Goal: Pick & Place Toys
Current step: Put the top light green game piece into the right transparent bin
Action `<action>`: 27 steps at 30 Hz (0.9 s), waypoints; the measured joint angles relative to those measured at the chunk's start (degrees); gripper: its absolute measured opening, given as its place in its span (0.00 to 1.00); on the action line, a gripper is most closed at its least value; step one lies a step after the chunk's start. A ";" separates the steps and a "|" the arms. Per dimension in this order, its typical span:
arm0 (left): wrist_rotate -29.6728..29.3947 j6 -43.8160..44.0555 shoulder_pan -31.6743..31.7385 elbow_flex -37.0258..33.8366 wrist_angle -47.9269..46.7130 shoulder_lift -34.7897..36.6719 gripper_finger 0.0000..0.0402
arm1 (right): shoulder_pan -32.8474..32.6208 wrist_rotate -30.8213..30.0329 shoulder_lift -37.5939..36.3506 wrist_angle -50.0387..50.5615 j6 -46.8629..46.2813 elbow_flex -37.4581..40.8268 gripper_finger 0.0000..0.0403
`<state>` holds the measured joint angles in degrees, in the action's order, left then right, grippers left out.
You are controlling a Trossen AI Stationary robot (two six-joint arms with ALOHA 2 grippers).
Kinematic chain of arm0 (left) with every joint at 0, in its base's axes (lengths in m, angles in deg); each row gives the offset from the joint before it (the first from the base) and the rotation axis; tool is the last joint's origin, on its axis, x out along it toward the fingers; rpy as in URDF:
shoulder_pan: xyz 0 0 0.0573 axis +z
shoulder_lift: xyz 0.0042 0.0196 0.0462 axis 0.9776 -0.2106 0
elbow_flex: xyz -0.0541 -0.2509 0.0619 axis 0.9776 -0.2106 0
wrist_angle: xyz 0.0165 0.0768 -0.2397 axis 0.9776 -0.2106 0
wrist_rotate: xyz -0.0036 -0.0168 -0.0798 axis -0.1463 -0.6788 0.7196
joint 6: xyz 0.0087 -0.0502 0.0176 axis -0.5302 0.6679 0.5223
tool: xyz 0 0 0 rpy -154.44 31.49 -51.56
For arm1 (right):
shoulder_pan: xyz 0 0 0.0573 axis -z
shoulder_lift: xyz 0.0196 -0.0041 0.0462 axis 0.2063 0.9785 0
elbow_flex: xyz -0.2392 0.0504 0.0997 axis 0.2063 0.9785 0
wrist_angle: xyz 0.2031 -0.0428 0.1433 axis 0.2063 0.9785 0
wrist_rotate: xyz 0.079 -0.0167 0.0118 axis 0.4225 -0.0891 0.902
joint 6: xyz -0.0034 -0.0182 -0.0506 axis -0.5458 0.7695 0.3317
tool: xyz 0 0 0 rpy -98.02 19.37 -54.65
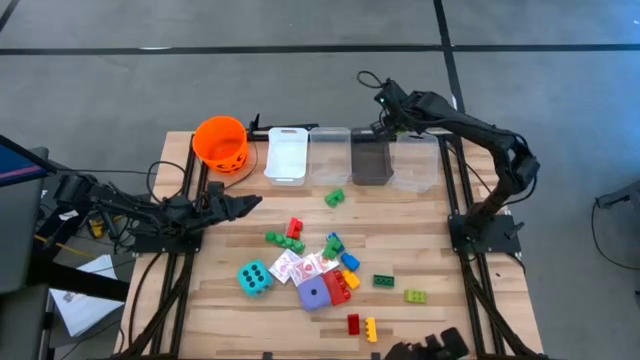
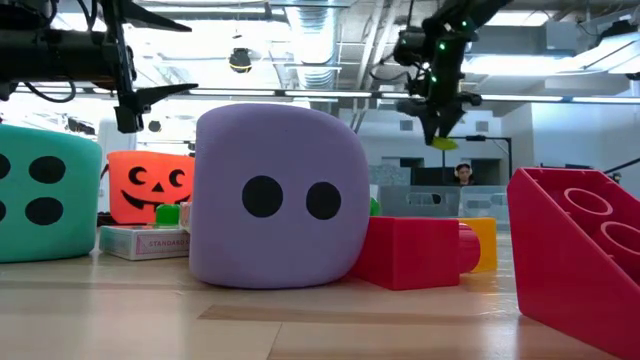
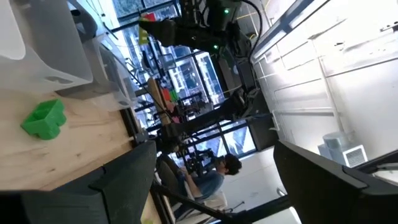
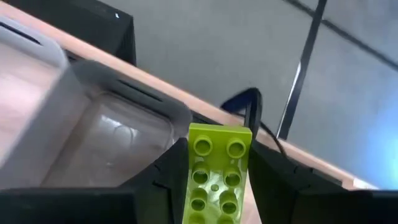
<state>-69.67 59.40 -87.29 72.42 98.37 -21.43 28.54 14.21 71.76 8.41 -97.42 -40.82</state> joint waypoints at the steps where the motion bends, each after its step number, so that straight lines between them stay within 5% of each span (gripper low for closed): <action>1: -0.04 0.00 0.00 0.00 0.00 -0.02 0.79 | 0.88 1.10 -0.01 0.39 -0.03 0.76 0.33; 6: -0.35 0.00 0.00 0.00 -0.07 0.00 0.79 | 4.35 8.03 0.04 2.13 -0.05 5.56 0.33; 17: -0.52 0.00 0.00 0.00 -0.39 0.00 0.79 | 5.10 8.07 0.04 1.26 1.25 10.37 0.35; 27: -0.48 0.00 0.00 0.00 -0.39 0.00 0.79 | 7.35 9.11 0.06 5.30 0.54 10.37 0.60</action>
<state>-70.15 59.41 -87.29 72.42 97.98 -21.44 35.89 23.32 71.82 13.72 -96.88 -30.45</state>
